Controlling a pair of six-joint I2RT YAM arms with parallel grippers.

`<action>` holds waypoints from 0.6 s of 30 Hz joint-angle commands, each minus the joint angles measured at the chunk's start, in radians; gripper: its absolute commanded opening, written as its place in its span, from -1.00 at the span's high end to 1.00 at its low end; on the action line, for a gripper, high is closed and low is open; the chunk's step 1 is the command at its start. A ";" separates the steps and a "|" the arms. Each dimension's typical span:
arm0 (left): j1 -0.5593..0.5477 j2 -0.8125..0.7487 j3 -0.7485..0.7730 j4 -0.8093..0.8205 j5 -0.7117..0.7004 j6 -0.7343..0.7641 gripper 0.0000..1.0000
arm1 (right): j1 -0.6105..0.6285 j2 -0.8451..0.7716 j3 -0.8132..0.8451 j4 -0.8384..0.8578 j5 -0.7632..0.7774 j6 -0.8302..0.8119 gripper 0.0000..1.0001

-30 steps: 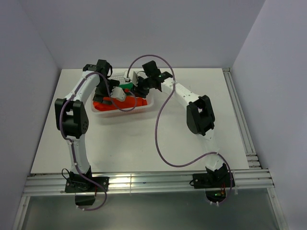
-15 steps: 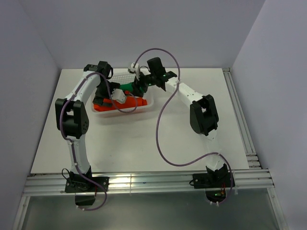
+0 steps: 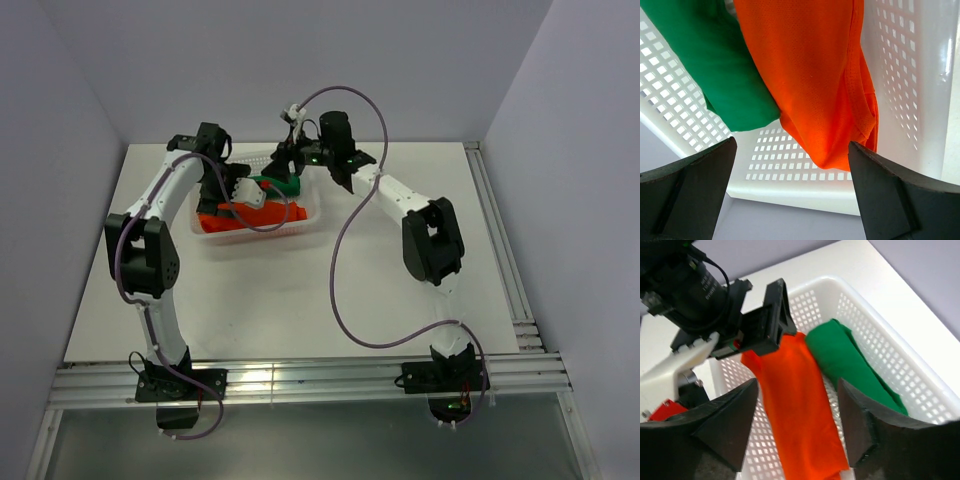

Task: Roll the t-shirts
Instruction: Place the rolled tshirt into the container

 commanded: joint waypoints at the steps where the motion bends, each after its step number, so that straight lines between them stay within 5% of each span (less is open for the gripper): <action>1: 0.005 -0.059 -0.017 0.009 0.033 -0.012 -0.99 | 0.026 0.019 0.029 0.092 -0.016 0.119 -0.39; 4: 0.006 -0.063 -0.026 0.019 0.030 -0.018 -0.99 | 0.026 0.043 0.029 0.169 -0.056 0.260 -0.02; 5: 0.009 -0.064 -0.023 0.018 0.035 -0.018 -0.99 | 0.027 0.057 0.019 0.239 -0.067 0.340 0.27; 8: 0.014 -0.070 -0.026 0.022 0.041 -0.018 -0.99 | 0.030 0.086 0.020 0.313 -0.038 0.455 0.66; 9: 0.016 -0.073 -0.032 0.029 0.044 -0.018 -0.99 | 0.031 0.096 0.029 0.310 -0.023 0.475 0.96; 18: 0.039 -0.110 -0.071 0.068 0.073 -0.013 -0.99 | 0.050 0.154 0.061 0.355 0.023 0.722 1.00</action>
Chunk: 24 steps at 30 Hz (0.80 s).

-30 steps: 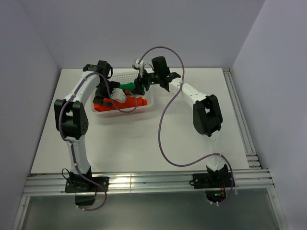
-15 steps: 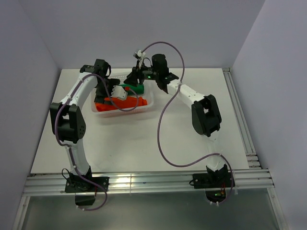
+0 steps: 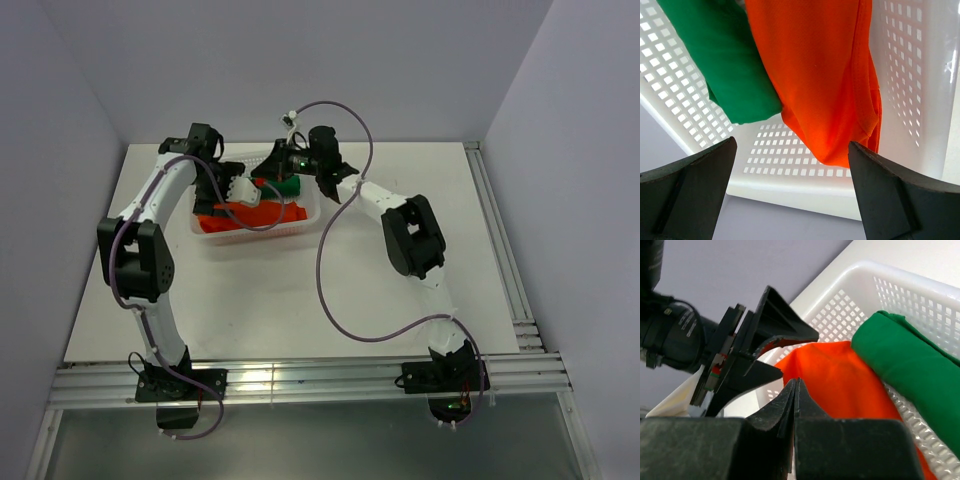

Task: Roll the t-shirts
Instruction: Place the rolled tshirt into the container

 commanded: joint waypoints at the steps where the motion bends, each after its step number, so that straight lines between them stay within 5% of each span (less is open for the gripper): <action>1: 0.009 -0.069 -0.021 0.021 0.044 -0.009 -0.99 | 0.027 0.002 0.052 0.079 0.051 0.127 1.00; 12: 0.018 -0.092 -0.055 0.044 0.052 -0.017 -0.99 | 0.128 0.082 0.138 -0.147 0.152 0.337 1.00; 24: 0.022 -0.090 -0.053 0.044 0.057 -0.016 -0.99 | 0.179 0.178 0.257 -0.299 0.207 0.341 1.00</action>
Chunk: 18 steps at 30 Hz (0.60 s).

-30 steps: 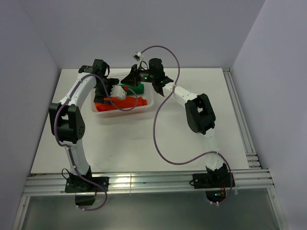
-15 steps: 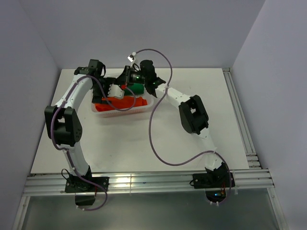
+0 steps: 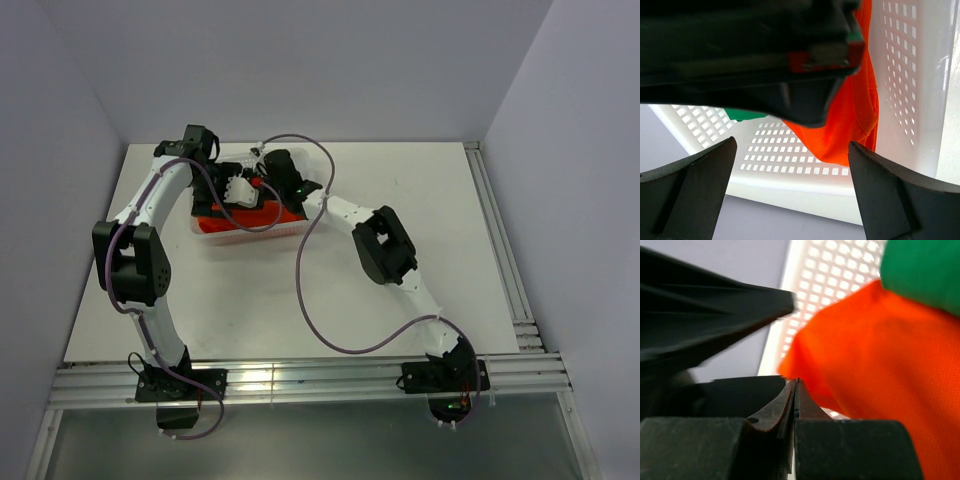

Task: Roll the t-shirts
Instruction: Place the rolled tshirt into the container

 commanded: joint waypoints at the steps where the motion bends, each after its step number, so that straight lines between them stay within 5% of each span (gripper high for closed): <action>1: 0.003 -0.047 0.002 0.005 0.028 -0.008 -0.99 | 0.016 0.021 0.084 -0.040 0.027 0.009 1.00; 18: 0.003 -0.029 0.025 0.005 0.034 -0.011 -0.99 | 0.062 0.173 0.263 -0.039 -0.048 0.130 1.00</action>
